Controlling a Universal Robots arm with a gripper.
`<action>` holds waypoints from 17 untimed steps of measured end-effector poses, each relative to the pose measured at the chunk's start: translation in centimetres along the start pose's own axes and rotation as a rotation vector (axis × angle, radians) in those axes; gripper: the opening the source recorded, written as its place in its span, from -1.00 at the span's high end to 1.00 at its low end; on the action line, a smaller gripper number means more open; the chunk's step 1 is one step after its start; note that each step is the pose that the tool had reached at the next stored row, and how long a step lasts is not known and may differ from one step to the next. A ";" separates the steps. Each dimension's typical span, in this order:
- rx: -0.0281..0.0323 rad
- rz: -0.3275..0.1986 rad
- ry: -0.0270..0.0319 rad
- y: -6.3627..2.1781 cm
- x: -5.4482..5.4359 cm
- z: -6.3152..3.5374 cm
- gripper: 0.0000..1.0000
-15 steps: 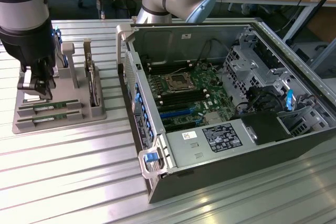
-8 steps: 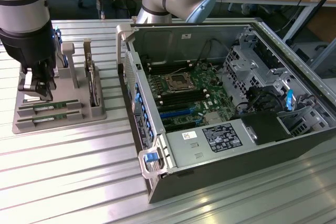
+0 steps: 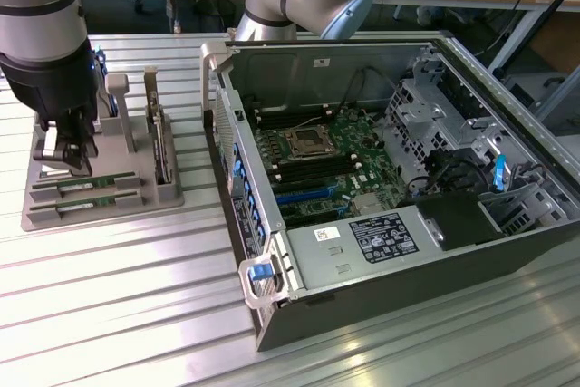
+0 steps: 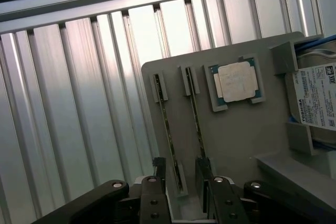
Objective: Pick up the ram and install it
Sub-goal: 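Pick up the ram and move it above insertion slot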
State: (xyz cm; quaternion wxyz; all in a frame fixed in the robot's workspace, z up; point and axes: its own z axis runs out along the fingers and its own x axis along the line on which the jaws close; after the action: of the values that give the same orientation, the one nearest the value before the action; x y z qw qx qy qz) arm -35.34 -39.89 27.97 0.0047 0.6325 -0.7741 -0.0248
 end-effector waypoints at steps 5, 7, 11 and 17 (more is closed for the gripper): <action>0.0000 0.000 0.0000 -0.01 0.0 0.22 0.28; 0.0000 0.000 0.0000 -0.02 0.0 0.37 0.28; 0.0000 0.000 0.0000 -0.03 0.0 0.67 0.28; 0.0000 0.000 0.0000 -0.04 0.0 1.00 0.28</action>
State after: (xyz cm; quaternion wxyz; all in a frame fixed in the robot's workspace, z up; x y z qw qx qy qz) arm -35.33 -39.89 26.97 0.0047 0.6325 -0.7741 -0.0248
